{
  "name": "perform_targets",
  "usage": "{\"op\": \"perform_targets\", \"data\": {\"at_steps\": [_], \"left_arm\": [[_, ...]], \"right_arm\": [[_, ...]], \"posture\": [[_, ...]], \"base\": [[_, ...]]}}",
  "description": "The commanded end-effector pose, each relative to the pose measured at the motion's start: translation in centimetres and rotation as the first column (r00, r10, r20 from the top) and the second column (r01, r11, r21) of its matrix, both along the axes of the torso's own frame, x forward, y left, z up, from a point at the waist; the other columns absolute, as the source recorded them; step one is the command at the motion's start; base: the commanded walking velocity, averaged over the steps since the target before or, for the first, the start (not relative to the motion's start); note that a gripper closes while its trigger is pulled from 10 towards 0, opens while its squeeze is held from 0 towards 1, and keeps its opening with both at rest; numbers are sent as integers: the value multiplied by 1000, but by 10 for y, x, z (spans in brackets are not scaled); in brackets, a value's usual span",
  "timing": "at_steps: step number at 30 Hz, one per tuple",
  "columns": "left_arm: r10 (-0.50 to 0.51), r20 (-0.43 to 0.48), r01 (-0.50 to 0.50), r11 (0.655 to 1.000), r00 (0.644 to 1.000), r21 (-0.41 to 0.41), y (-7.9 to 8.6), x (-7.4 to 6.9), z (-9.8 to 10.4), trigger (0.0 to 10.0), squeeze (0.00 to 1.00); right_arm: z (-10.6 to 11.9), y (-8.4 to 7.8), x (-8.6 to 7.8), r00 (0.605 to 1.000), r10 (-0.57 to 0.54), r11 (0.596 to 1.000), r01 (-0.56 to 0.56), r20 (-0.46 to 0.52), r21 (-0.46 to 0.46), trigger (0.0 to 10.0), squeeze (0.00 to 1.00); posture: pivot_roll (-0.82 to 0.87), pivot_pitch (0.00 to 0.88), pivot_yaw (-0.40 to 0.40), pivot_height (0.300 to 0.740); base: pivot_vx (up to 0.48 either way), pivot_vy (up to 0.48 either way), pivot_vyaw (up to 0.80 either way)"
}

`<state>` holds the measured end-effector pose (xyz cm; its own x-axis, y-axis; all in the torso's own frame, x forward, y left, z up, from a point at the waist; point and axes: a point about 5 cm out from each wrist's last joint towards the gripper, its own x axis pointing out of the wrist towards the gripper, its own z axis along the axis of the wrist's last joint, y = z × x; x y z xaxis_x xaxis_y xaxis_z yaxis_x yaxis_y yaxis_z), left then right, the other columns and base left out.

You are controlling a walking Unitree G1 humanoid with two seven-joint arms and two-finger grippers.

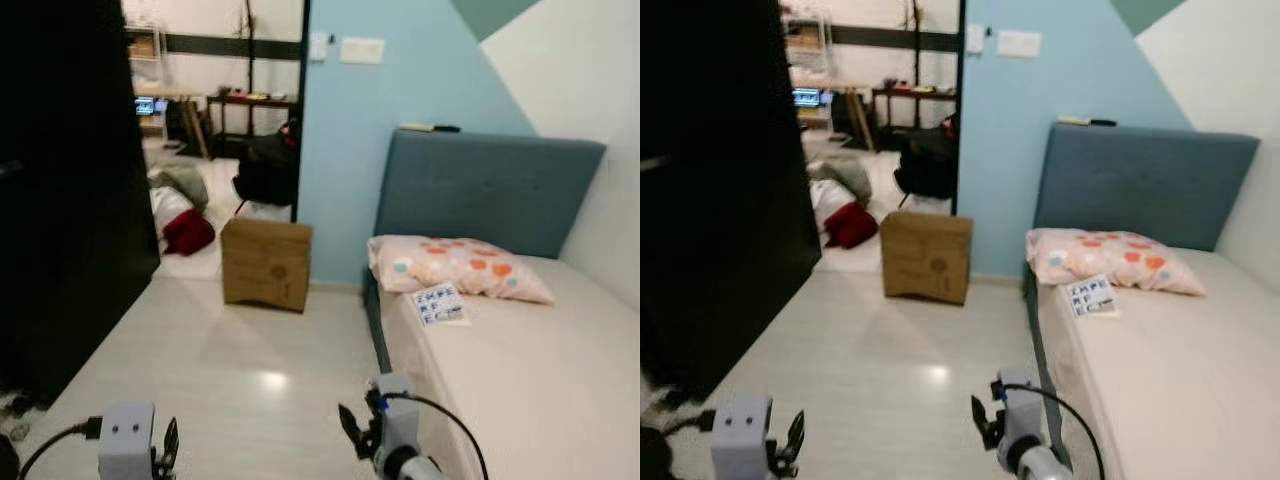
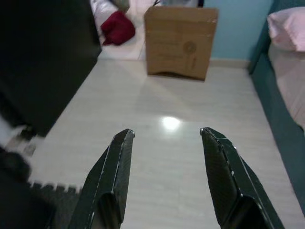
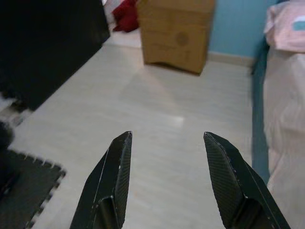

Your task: Clean up the room

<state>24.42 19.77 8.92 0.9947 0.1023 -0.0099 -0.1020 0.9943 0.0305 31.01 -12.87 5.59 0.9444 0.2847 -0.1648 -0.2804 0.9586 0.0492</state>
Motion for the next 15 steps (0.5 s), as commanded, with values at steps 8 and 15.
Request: {"op": "perform_targets", "data": {"at_steps": [8,15], "left_arm": [[-31,-21,31,1000,999,5,-4,3,-4,10000,0],[-39,-19,39,999,999,-1,-6,7,-4,10000,0]], "right_arm": [[-5,-2,-4,1000,-23,1000,23,-11,8,10000,0],[-4,-3,-4,999,-32,999,32,-5,13,10000,0]], "posture": [[-25,63,-38,740],[-28,60,-33,740]], "base": [[446,0,0],[443,0,0]]}}
